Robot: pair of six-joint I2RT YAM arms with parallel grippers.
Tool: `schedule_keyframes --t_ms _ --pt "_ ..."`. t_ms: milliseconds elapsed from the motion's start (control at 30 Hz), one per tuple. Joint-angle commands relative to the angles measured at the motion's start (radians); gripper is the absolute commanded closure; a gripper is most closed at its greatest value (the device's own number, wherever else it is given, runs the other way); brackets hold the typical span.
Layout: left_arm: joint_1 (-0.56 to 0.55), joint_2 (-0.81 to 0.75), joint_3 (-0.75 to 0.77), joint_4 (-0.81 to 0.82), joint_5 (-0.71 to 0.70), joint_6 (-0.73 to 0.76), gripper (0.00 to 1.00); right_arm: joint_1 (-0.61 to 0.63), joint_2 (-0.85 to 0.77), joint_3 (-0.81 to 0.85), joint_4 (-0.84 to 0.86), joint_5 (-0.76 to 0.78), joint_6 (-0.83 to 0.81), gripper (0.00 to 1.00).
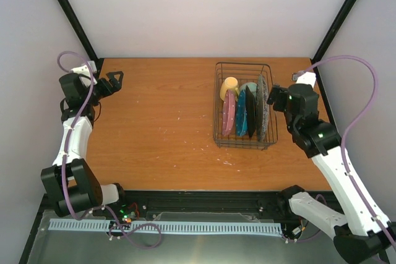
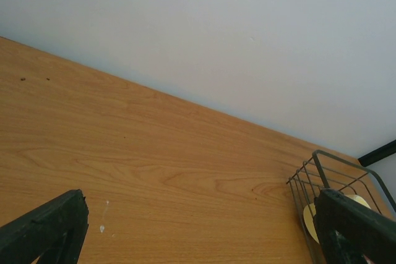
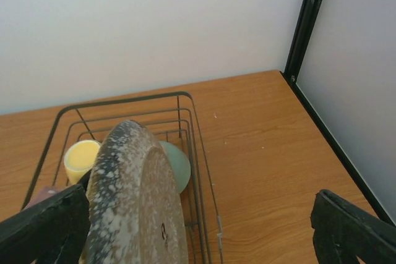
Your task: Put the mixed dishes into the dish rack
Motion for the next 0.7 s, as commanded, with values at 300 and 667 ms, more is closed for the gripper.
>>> schedule_keyframes --t_ms 300,667 --pt "0.008 0.000 -0.002 0.082 0.048 -0.023 0.00 -0.123 0.194 0.051 0.199 -0.212 0.023 0.04" --pt "0.008 0.028 0.000 0.098 0.059 -0.033 0.00 -0.128 0.216 0.058 0.233 -0.240 0.041 0.03"
